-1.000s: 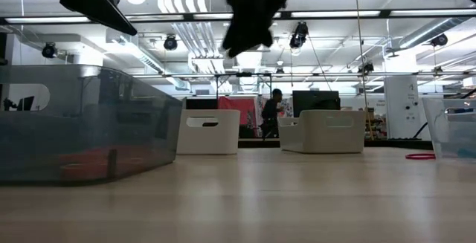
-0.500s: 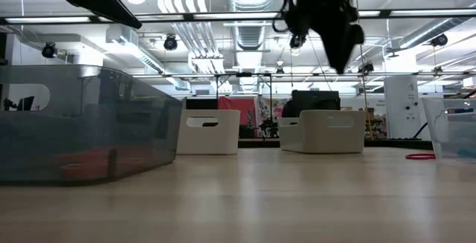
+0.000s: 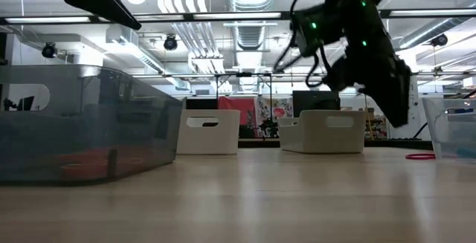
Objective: Sort rubber bands into baskets
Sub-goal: Put the red rubber band into the white bin
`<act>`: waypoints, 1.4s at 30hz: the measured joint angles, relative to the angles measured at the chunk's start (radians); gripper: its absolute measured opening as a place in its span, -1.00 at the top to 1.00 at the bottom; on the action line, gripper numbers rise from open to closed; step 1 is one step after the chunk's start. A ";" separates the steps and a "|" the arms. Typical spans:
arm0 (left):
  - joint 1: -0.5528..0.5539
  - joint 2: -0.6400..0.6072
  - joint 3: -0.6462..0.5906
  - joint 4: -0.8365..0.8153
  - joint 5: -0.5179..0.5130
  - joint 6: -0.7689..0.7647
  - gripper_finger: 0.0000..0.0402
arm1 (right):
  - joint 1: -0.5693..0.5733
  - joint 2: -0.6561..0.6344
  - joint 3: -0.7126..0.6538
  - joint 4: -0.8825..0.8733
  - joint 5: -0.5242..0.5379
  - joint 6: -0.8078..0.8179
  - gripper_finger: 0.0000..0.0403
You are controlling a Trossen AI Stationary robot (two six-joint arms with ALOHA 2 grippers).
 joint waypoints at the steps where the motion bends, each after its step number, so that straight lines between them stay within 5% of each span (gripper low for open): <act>1: 0.000 0.000 0.000 0.000 0.000 0.000 0.04 | 0.000 0.000 -0.016 0.004 0.000 0.007 0.18; 30: 0.000 0.001 0.007 0.000 0.000 0.001 0.04 | 0.002 0.005 -0.212 0.207 0.026 0.013 0.31; 42: 0.000 0.001 0.007 0.000 0.000 0.001 0.04 | -0.002 0.002 -0.248 0.285 0.015 -0.084 0.67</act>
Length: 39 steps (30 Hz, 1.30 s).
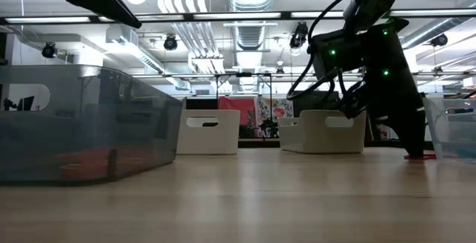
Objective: Sort rubber bands into baskets
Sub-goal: Put the red rubber band into the white bin
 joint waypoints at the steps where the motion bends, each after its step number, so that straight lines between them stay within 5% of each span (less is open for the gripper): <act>1: 0.000 0.000 0.000 0.000 0.000 0.000 0.04 | 0.000 0.000 0.000 0.002 0.000 -0.010 0.73; 5: 0.000 0.000 0.000 0.000 0.000 0.000 0.04 | 0.000 -0.001 0.010 0.006 0.007 -0.033 0.93; 24: 0.000 0.000 0.000 0.001 0.000 0.000 0.04 | 0.011 -0.087 0.093 0.186 0.007 -0.188 0.96; 39: 0.000 0.000 -0.001 0.008 0.001 0.000 0.04 | 0.064 -0.381 0.091 0.446 0.036 -0.238 0.96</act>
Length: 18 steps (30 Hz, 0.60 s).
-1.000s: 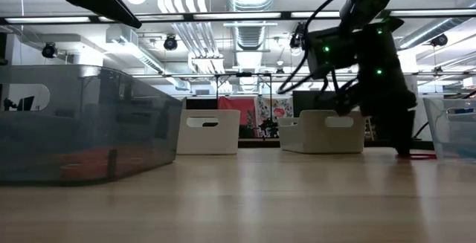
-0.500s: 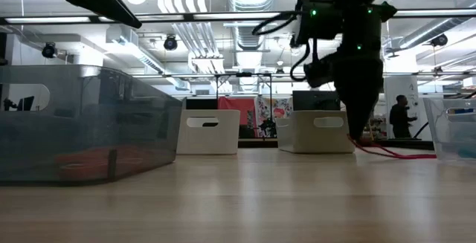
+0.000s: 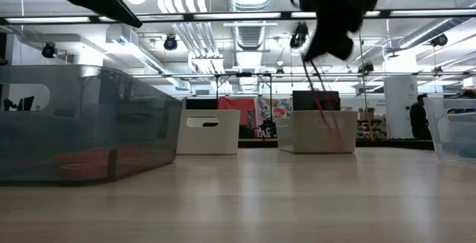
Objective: Sort rubber bands into baskets
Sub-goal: Put the red rubber band into the white bin
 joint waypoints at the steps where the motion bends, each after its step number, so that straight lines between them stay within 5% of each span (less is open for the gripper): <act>1: 0.000 0.000 0.000 0.000 0.000 0.000 0.04 | 0.007 -0.015 0.000 0.039 0.001 -0.013 0.96; 8: 0.000 0.000 -0.001 0.024 0.001 0.000 0.04 | 0.050 -0.038 0.000 0.338 0.000 -0.161 0.96; 18: 0.000 0.000 -0.006 0.089 0.001 -0.003 0.04 | 0.043 0.098 0.000 0.778 0.001 -0.430 0.96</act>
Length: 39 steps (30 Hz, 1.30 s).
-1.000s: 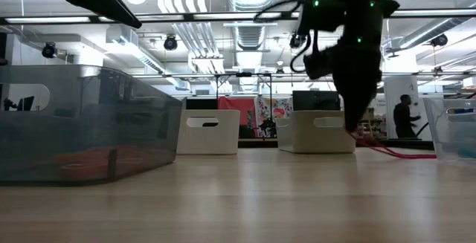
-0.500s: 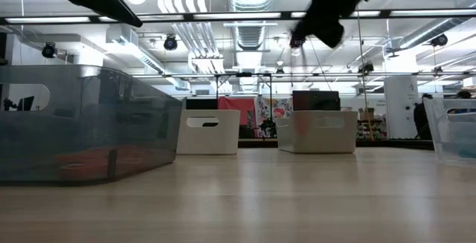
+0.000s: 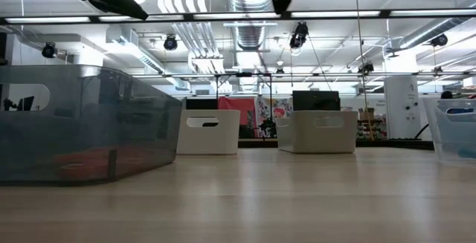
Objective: Sort rubber bands into baskets
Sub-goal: Put the red rubber band into the white bin
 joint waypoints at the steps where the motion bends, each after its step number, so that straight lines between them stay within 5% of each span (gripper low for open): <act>1: 0.000 0.000 -0.002 0.007 0.001 0.000 0.04 | -0.005 0.018 0.000 0.041 -0.001 -0.018 0.96; 14: 0.000 0.008 -0.005 0.034 0.000 -0.023 0.04 | -0.113 0.323 0.257 0.076 0.257 -0.187 0.96; 27: 0.000 0.062 -0.005 0.041 0.000 -0.026 0.04 | -0.176 0.543 0.559 -0.462 0.446 0.028 0.95; 33: 0.000 0.073 -0.005 0.047 0.000 -0.024 0.04 | -0.176 0.543 0.573 -0.546 0.445 0.099 0.87; 39: 0.000 0.073 -0.005 0.046 0.000 -0.023 0.04 | -0.182 0.543 0.576 -0.568 0.416 0.125 0.56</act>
